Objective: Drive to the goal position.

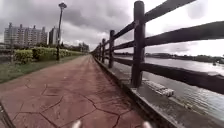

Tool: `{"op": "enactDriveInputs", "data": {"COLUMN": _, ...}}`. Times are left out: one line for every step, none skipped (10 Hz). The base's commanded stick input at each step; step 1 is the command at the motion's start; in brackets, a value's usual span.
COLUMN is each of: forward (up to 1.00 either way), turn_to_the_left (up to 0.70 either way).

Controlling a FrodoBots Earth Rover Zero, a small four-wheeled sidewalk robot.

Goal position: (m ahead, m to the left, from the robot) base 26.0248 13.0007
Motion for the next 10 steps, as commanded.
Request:
{"op": "enactDriveInputs", "data": {"forward": 0.00, "turn_to_the_left": 0.00}}
{"op": "enactDriveInputs", "data": {"forward": 0.00, "turn_to_the_left": 0.00}}
{"op": "enactDriveInputs", "data": {"forward": -0.06, "turn_to_the_left": 0.00}}
{"op": "enactDriveInputs", "data": {"forward": -0.50, "turn_to_the_left": 0.00}}
{"op": "enactDriveInputs", "data": {"forward": -0.50, "turn_to_the_left": 0.00}}
{"op": "enactDriveInputs", "data": {"forward": -0.50, "turn_to_the_left": 0.00}}
{"op": "enactDriveInputs", "data": {"forward": -0.50, "turn_to_the_left": 0.00}}
{"op": "enactDriveInputs", "data": {"forward": -0.50, "turn_to_the_left": 0.00}}
{"op": "enactDriveInputs", "data": {"forward": -0.50, "turn_to_the_left": 0.00}}
{"op": "enactDriveInputs", "data": {"forward": -0.50, "turn_to_the_left": 0.00}}
